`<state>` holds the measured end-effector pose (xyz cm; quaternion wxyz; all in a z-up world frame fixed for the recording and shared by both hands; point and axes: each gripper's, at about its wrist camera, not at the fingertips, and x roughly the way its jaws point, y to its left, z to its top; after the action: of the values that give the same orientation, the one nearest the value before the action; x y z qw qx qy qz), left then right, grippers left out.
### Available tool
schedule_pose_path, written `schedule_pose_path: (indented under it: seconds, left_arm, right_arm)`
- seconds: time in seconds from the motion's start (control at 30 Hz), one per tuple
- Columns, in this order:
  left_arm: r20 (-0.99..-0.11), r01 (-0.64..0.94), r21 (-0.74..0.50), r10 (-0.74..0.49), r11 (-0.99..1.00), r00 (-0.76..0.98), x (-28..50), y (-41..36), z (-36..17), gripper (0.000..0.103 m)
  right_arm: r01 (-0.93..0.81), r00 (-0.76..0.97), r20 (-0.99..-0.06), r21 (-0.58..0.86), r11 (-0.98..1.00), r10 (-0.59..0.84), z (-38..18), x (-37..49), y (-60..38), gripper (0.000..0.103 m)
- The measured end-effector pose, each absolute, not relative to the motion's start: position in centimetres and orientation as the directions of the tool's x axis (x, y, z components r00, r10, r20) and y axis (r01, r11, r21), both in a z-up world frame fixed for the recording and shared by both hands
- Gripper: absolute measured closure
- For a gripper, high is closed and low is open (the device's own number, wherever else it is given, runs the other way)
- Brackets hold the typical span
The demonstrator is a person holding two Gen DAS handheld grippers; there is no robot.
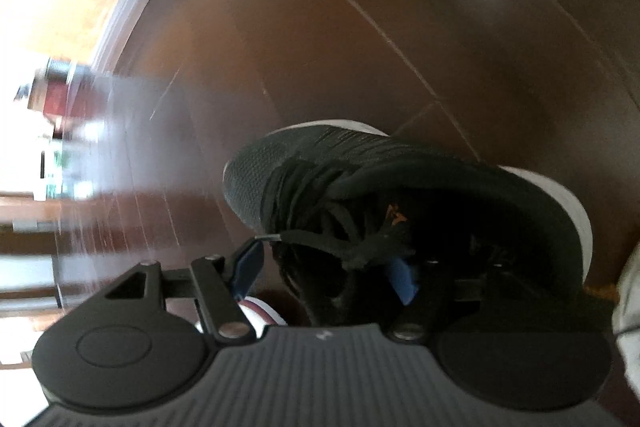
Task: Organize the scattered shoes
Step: 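Close the right tool on the orange-logo sneaker's collar, then lift and carry the orange-logo sneaker with the right tool to the black pair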
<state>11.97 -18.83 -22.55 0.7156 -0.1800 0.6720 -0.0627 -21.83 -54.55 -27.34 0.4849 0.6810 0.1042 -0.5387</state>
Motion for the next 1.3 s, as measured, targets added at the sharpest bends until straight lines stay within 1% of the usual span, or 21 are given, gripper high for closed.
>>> schedule_pose_path:
  seconds: [0.33,0.53,0.57,0.6,0.63,0.7,0.73,0.77,0.87,0.93,1.03,1.13,1.2,1.3]
  left_arm:
    - [-0.928,-0.139,-0.371,-0.366,0.918,0.062,11.6,-20.2,-22.3,0.003]
    - [-0.922,-0.119,-0.386,-0.382,0.915,0.057,11.5,-20.9,-22.2,0.003]
    - [-0.923,-0.122,-0.386,-0.382,0.915,0.055,11.5,-20.9,-22.2,0.003]
    - [-0.923,-0.124,-0.384,-0.380,0.915,0.055,11.5,-20.9,-22.3,0.003]
    - [-0.924,-0.126,-0.382,-0.378,0.916,0.054,11.5,-20.9,-22.4,0.003]
    - [-0.924,-0.134,-0.383,-0.379,0.914,0.050,11.5,-20.8,-22.5,0.003]
    - [-0.923,-0.136,-0.386,-0.383,0.913,0.049,11.6,-20.8,-22.5,0.003]
    - [-0.921,-0.136,-0.390,-0.386,0.911,0.052,11.6,-20.9,-22.4,0.003]
    - [-0.918,-0.124,-0.397,-0.393,0.909,0.061,11.7,-21.1,-22.1,0.003]
    - [-0.916,-0.122,-0.401,-0.395,0.908,0.072,11.7,-21.1,-21.8,0.003]
    - [-0.913,-0.123,-0.406,-0.398,0.906,0.086,11.8,-21.1,-21.4,0.003]
    - [-0.908,-0.124,-0.416,-0.405,0.901,0.104,12.1,-21.0,-20.8,0.003]
    - [-0.904,-0.120,-0.424,-0.411,0.898,0.118,12.3,-21.0,-20.3,0.003]
    - [-0.900,-0.092,-0.424,-0.407,0.901,0.158,12.9,-20.9,-19.3,0.003]
  right_arm:
    - [0.654,0.351,-0.844,0.531,-0.538,-0.407,-25.7,-21.7,-53.2,0.032]
    - [0.697,0.331,-0.863,0.497,-0.518,-0.382,-26.6,-20.7,-54.1,0.031]
    - [0.700,0.330,-0.863,0.496,-0.514,-0.383,-26.8,-20.4,-54.5,0.033]
    - [0.704,0.323,-0.864,0.492,-0.513,-0.385,-27.0,-20.3,-54.8,0.040]
    - [0.708,0.316,-0.866,0.486,-0.512,-0.387,-27.2,-20.4,-54.9,0.045]
    - [0.723,0.302,-0.874,0.470,-0.507,-0.381,-27.4,-20.5,-55.0,0.069]
    - [0.741,0.294,-0.879,0.457,-0.492,-0.374,-27.5,-20.6,-55.0,0.074]
    - [0.756,0.293,-0.881,0.452,-0.474,-0.373,-27.5,-20.6,-55.1,0.083]
    - [0.838,0.288,-0.889,0.414,-0.355,-0.357,-26.9,-19.7,-55.6,0.085]
    - [0.902,0.265,-0.900,0.359,-0.240,-0.347,-26.2,-18.7,-55.9,0.085]
    - [0.953,0.244,-0.901,0.291,-0.084,-0.359,-25.2,-17.4,-55.9,0.086]
    - [0.972,0.233,-0.894,0.228,0.059,-0.384,-24.0,-16.1,-55.7,0.087]
    - [0.971,0.237,-0.888,0.210,0.111,-0.395,-23.3,-15.7,-55.7,0.087]
    - [0.954,0.252,-0.875,0.154,0.256,-0.414,-21.4,-14.2,-55.5,0.087]
